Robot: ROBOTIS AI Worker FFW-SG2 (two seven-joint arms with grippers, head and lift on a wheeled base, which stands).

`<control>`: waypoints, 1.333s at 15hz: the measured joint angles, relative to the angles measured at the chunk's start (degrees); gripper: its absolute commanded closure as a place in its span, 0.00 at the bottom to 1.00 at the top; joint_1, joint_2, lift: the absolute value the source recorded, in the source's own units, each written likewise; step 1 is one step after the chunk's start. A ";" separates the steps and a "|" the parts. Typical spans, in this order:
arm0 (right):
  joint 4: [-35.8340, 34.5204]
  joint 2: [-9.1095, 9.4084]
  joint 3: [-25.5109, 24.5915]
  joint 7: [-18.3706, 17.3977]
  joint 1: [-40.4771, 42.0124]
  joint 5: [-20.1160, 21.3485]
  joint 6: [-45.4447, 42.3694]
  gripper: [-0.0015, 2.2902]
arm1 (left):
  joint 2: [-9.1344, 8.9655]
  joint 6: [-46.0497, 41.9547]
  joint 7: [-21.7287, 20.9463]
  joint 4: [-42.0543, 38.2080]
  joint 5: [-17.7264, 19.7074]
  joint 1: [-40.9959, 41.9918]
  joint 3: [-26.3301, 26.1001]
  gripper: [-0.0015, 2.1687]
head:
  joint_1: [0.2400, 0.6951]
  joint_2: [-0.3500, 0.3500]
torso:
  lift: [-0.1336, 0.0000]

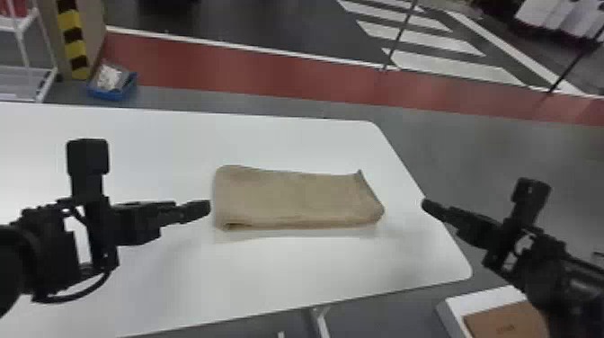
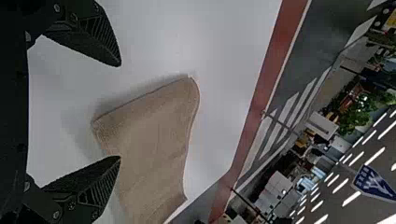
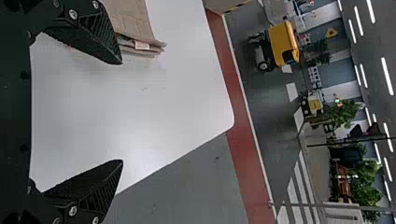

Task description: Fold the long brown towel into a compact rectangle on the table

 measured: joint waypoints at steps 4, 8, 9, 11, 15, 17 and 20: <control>-0.52 0.34 -1.12 0.76 1.75 -1.08 -0.93 0.08 | -0.38 -1.05 1.26 -0.15 -0.02 0.01 -3.58 0.19 | 1.00 0.00 | 0.10; -1.21 0.67 -0.89 1.50 1.90 -1.53 -1.04 0.08 | -0.54 -8.99 5.35 -0.34 -1.32 0.99 -9.66 0.19 | 1.00 0.00 | 0.10; -1.22 0.67 -0.90 1.64 1.95 -1.83 -1.01 0.08 | -0.76 -10.85 6.18 -0.34 -2.50 1.03 -10.94 0.19 | 1.00 0.00 | 0.10; -1.35 0.67 -1.26 2.07 2.50 -3.18 -0.97 0.08 | -1.61 -13.70 7.13 -0.27 -5.89 1.05 -13.44 0.19 | 1.00 0.00 | 0.10; -1.87 0.46 -2.54 2.51 3.40 -4.34 -0.88 0.08 | -3.12 -14.35 9.94 0.52 -11.77 0.84 -17.29 0.20 | 1.00 0.00 | 0.10; -2.00 0.41 -2.98 3.05 3.55 -4.65 -0.85 0.08 | -3.35 -15.33 12.70 1.13 -14.54 0.80 -18.90 0.20 | 1.00 0.00 | 0.10; -2.04 0.34 -3.20 3.44 3.57 -5.32 -0.81 0.08 | -3.67 -19.11 14.72 2.73 -17.91 0.69 -20.11 0.20 | 1.00 0.00 | 0.10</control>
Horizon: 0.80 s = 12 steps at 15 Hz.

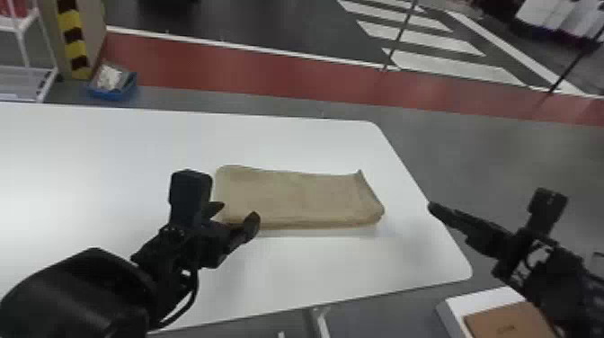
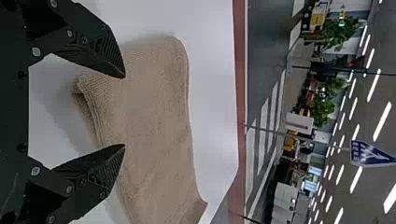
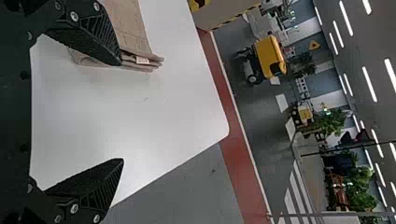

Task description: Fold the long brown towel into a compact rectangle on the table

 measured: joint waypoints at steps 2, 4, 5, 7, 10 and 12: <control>-0.05 -0.02 -0.07 0.50 0.00 -0.49 -0.05 0.08 | -0.51 -1.01 0.31 1.44 -2.32 -0.34 -0.33 0.20 | 1.00 0.00 | 0.10; -0.06 -0.06 -0.16 0.53 0.00 -0.61 -0.22 0.08 | -0.63 -1.13 0.25 2.17 -2.97 -0.58 -0.35 0.20 | 1.00 0.00 | 0.10; -0.07 -0.08 -0.26 0.54 0.00 -0.65 -0.28 0.08 | -0.63 -1.01 0.25 2.24 -3.11 -0.60 -0.39 0.28 | 1.00 0.00 | 0.10; -0.07 -0.12 -0.67 0.82 0.14 -0.84 -0.34 0.08 | -0.68 0.43 0.28 2.27 -3.54 -0.61 -0.65 0.28 | 1.00 0.00 | 0.10; -0.07 -0.12 -1.11 1.14 0.41 -1.14 -0.46 0.08 | -0.65 4.23 0.29 2.19 -3.52 -0.61 -0.71 0.28 | 1.00 0.00 | 0.10; -0.07 -0.11 -1.15 1.14 0.44 -1.19 -0.78 0.08 | -0.53 5.35 0.27 1.89 -3.41 -0.58 -0.70 0.49 | 1.00 0.00 | 0.10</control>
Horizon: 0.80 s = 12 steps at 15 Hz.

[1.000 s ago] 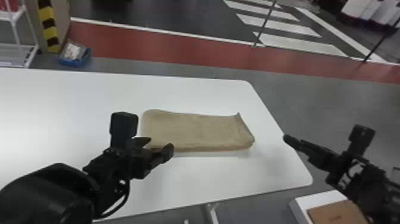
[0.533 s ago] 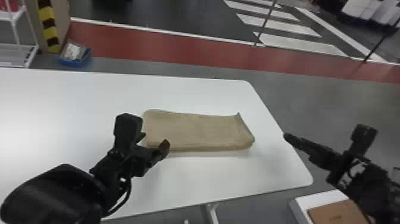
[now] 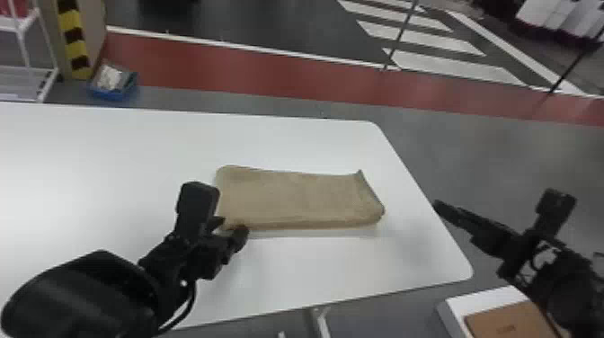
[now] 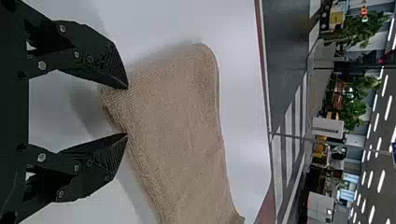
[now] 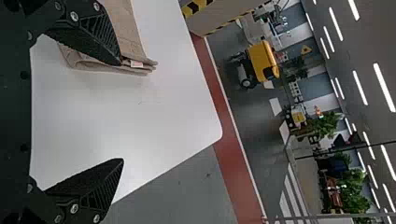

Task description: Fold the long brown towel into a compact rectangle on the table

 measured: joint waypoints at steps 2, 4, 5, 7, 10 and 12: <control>0.00 0.00 0.00 0.00 0.00 -0.24 -0.08 0.08 | 0.08 0.03 0.87 -0.29 0.03 0.24 0.07 0.71 | 1.00 0.00 | 0.10; 0.00 0.00 -0.05 0.00 0.00 -0.54 -0.18 0.08 | 0.16 -0.02 1.40 -0.75 0.03 0.40 0.12 0.71 | 1.00 0.00 | 0.10; 0.00 0.00 -0.07 0.00 0.00 -0.63 -0.35 0.08 | 0.29 -0.02 1.40 -1.19 0.03 0.51 0.20 0.71 | 1.00 0.00 | 0.10; 0.00 0.00 -0.09 -0.01 0.00 -0.84 -0.57 0.08 | 0.64 -0.02 1.38 -3.10 0.03 1.04 0.84 0.71 | 1.00 0.00 | 0.10; 0.00 0.13 0.22 -0.02 -0.30 -1.07 -0.61 0.08 | 2.15 0.62 1.23 -7.74 0.40 2.50 3.47 0.71 | 1.00 0.00 | 0.10; 0.03 0.32 0.99 -0.18 -0.74 -1.03 -0.61 0.08 | 3.79 1.09 0.99 -10.65 1.02 3.97 6.78 0.71 | 1.00 0.00 | 0.10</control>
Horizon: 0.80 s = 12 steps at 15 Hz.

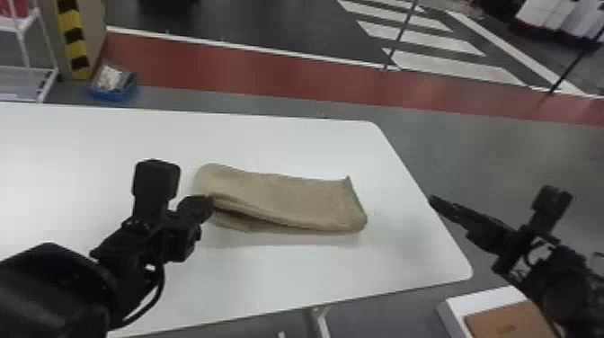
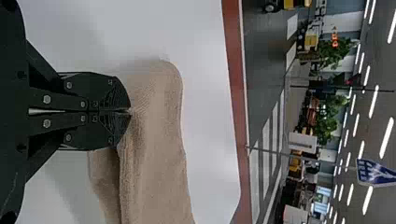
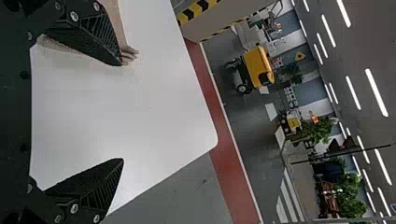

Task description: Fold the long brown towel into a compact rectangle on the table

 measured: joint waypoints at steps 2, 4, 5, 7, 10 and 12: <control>0.05 0.09 1.05 -0.14 -0.53 0.42 0.06 0.08 | 1.86 0.69 -0.34 -2.07 0.64 1.17 2.88 0.71 | 1.00 0.00 | 0.10; 0.06 0.12 2.22 -0.24 -1.09 0.87 0.24 0.08 | 3.93 1.53 -0.77 -3.74 1.19 2.39 5.70 0.71 | 1.00 0.00 | 0.10; 0.07 0.15 2.84 -0.33 -1.39 0.98 0.30 0.08 | 5.06 1.76 -1.13 -4.36 1.42 3.22 7.44 0.71 | 1.00 0.00 | 0.10; 0.07 0.40 3.76 -0.51 -2.08 1.21 0.35 0.08 | 6.61 1.87 -2.22 -5.12 1.68 4.79 10.84 0.71 | 1.00 0.00 | 0.10; 0.16 0.98 5.15 -0.68 -3.05 1.51 0.29 0.08 | 8.19 1.78 -3.26 -5.87 1.73 7.35 14.55 0.71 | 1.00 0.01 | 0.10; 0.30 1.28 6.00 -0.83 -3.71 1.72 0.25 0.08 | 8.68 1.84 -3.79 -7.29 1.73 9.45 15.72 0.71 | 1.00 0.03 | 0.10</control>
